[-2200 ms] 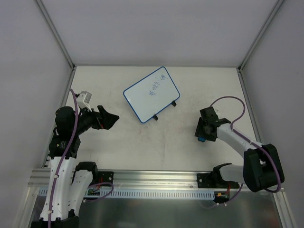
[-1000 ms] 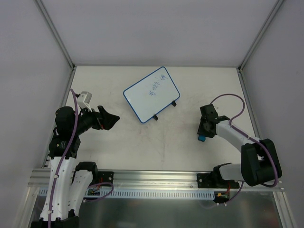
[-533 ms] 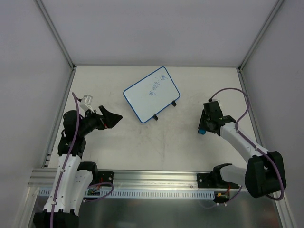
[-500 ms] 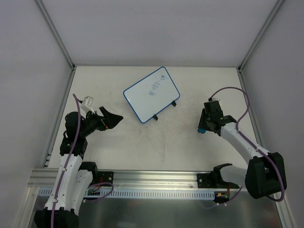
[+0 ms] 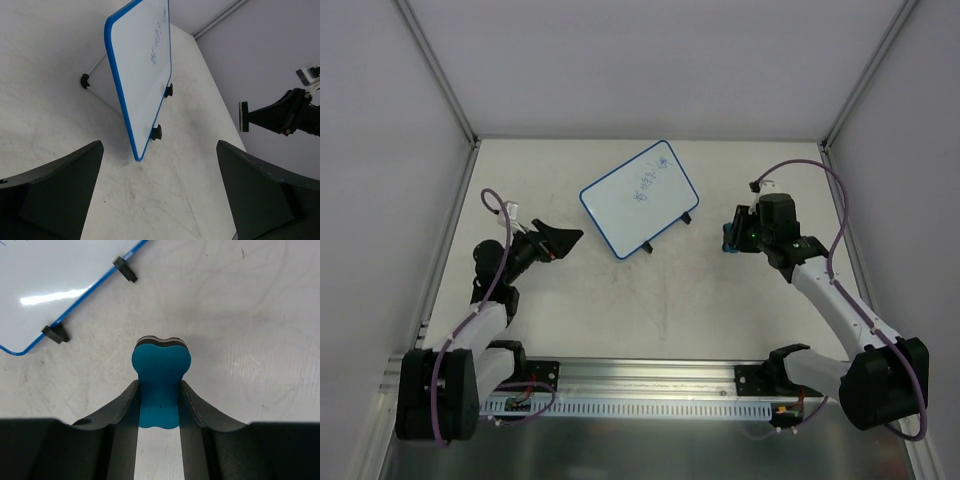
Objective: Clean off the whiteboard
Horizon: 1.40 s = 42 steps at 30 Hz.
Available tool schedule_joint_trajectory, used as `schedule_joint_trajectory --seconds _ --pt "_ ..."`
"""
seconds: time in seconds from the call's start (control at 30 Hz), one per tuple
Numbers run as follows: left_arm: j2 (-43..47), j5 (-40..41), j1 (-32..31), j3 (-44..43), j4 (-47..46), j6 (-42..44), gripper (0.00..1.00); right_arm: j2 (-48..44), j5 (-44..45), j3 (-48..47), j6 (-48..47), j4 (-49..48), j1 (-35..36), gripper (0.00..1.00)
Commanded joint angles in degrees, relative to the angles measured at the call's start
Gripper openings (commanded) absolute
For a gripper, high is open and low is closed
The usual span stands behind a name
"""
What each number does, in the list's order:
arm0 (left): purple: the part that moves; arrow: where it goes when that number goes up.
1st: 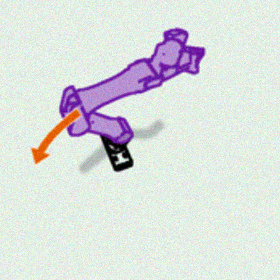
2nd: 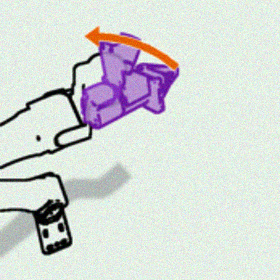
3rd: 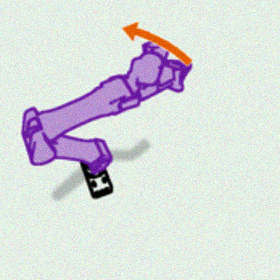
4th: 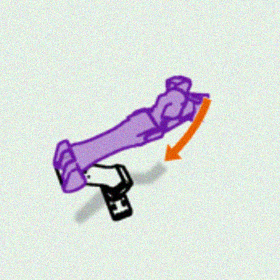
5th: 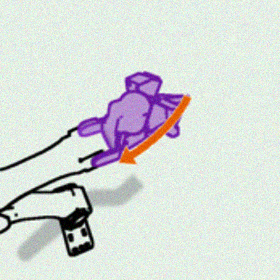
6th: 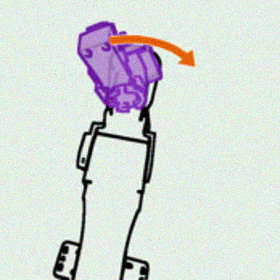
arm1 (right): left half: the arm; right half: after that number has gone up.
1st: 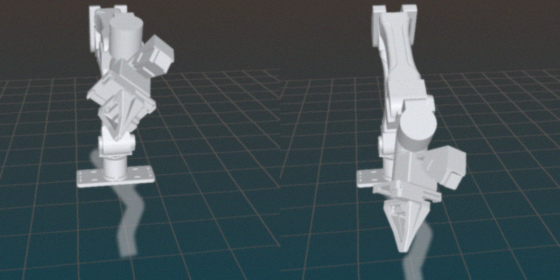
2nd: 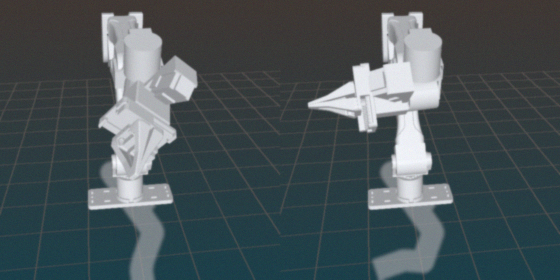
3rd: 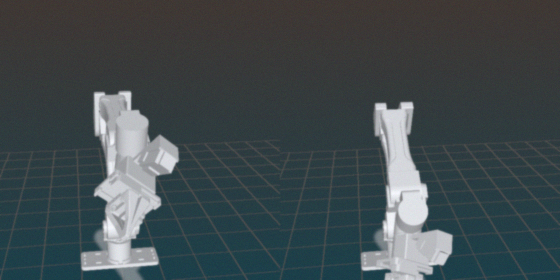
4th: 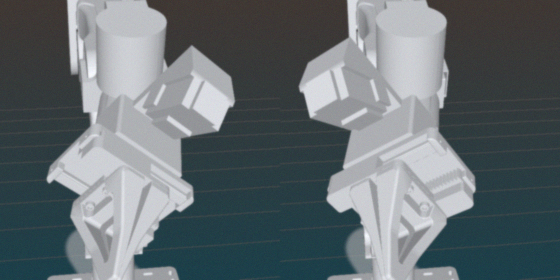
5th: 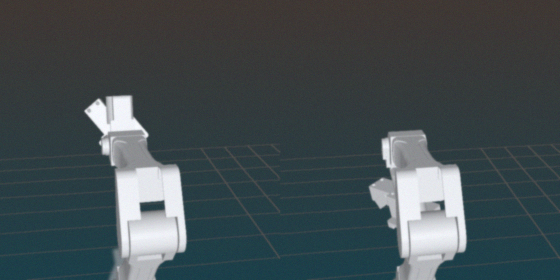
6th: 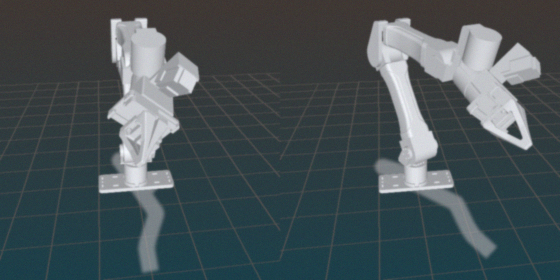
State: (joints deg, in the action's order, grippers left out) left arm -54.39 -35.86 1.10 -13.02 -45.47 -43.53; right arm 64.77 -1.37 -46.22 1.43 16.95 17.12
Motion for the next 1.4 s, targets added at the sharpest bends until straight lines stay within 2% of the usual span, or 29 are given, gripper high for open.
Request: schedule_joint_trajectory --seconds 0.0,0.13,0.17,0.2,0.3,0.4,0.63,0.8,1.07,1.37 --pt "-9.5 -1.8 -0.5 -0.9 -19.5 1.2 0.99 0.0 -5.1 -4.6 -3.1 -3.7 0.2 0.00" --pt "-21.6 -1.9 -0.7 -2.2 -32.3 -1.5 0.99 1.5 -8.7 -4.1 -2.2 -10.2 0.5 0.00" --pt "-23.9 -2.0 -0.8 -2.7 -39.1 -2.1 0.99 1.2 -9.1 -3.2 -2.7 -11.7 1.1 0.00" --pt "-28.4 -2.4 -0.8 -3.2 -41.8 -2.9 0.99 1.1 -8.9 -3.0 -3.1 -13.7 1.3 0.00" --pt "-34.5 -3.4 -0.8 -6.3 -45.5 -4.5 0.98 0.7 -8.4 -3.9 -7.0 -14.5 2.7 0.00" --pt "-36.5 -3.2 -4.6 -7.9 -47.5 -3.1 0.95 1.4 -8.7 -5.3 -8.4 -14.5 2.9 0.00" --pt "-35.9 -0.1 -8.0 -11.1 -45.8 1.1 0.95 7.0 -16.6 -9.5 -11.3 -14.8 2.9 0.00" --pt "-35.7 3.2 -9.0 -13.8 -38.5 4.9 0.93 11.0 -20.7 -12.9 -11.1 -15.8 2.9 0.00" --pt "-41.1 4.8 -9.8 -15.1 -42.2 3.6 0.89 15.2 -22.4 -18.6 -12.9 -15.8 3.0 0.00" --pt "-43.4 5.4 -11.4 -17.1 -40.6 3.7 0.80 21.0 -21.5 -24.1 -15.5 -15.9 5.2 0.00"
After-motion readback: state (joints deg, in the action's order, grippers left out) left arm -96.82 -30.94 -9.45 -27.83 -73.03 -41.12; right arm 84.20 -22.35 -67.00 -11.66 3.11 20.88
